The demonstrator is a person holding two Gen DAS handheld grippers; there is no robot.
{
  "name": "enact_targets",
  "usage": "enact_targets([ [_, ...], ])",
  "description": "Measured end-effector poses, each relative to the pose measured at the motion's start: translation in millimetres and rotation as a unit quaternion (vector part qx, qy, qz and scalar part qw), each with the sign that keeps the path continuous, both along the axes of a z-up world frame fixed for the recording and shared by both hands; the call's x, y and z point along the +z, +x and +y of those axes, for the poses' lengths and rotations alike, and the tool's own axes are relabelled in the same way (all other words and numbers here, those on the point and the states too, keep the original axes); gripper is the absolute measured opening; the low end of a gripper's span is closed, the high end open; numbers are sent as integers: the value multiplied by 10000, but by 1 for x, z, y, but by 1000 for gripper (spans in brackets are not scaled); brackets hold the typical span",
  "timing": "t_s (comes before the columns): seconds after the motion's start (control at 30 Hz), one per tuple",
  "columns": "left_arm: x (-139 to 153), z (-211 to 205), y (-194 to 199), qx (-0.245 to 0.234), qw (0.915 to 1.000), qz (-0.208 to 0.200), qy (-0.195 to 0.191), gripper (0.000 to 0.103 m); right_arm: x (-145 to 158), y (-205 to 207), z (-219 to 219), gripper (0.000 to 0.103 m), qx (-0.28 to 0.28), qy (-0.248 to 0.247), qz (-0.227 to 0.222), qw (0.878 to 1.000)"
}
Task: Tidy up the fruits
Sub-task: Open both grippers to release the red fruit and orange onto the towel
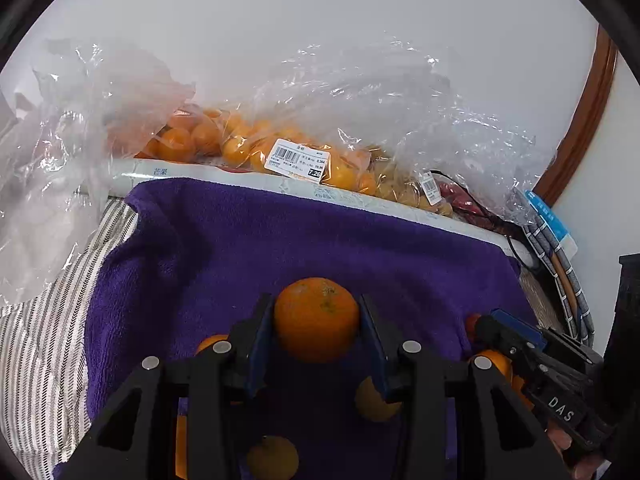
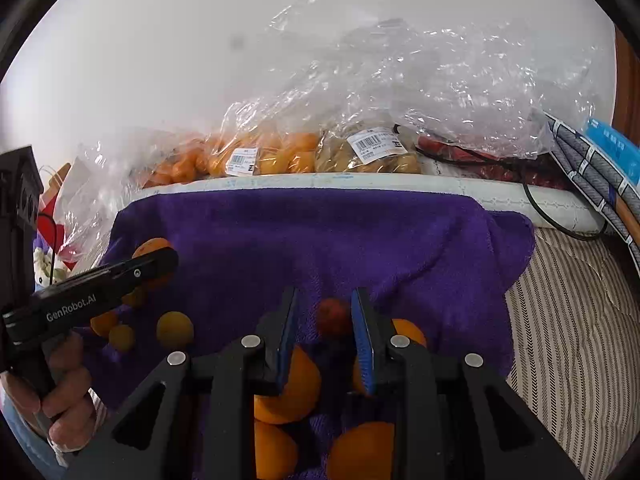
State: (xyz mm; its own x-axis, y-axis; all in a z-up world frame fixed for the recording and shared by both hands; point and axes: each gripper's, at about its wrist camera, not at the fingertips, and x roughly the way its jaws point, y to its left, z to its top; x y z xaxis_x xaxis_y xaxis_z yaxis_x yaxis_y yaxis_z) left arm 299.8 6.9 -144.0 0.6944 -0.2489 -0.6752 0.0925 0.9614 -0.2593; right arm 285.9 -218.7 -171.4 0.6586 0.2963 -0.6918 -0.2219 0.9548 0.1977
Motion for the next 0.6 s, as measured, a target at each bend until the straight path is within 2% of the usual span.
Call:
enact_targets([
  [0.13,0,1,0,37,10000,6,11,40,1,-3,-2,28,0,1,-26,10000],
  [0.3,11,-2,-9,-62,9998,-178,96,47,9,-9,-7,43,-126,-13,-109,9999],
  [0.37,21,-4,-17,-128,9993,-324,160,53,23,-19,-10,44,-254,19,-229,9994],
  [0.43,33,-6,-26,-170,9985,-429,290,56,42,-29,-14,53,-397,93,-406,9983],
  [0.6,63,-16,-63,-134,9958,-547,728,66,84,-63,-20,63,-692,110,-413,9967],
])
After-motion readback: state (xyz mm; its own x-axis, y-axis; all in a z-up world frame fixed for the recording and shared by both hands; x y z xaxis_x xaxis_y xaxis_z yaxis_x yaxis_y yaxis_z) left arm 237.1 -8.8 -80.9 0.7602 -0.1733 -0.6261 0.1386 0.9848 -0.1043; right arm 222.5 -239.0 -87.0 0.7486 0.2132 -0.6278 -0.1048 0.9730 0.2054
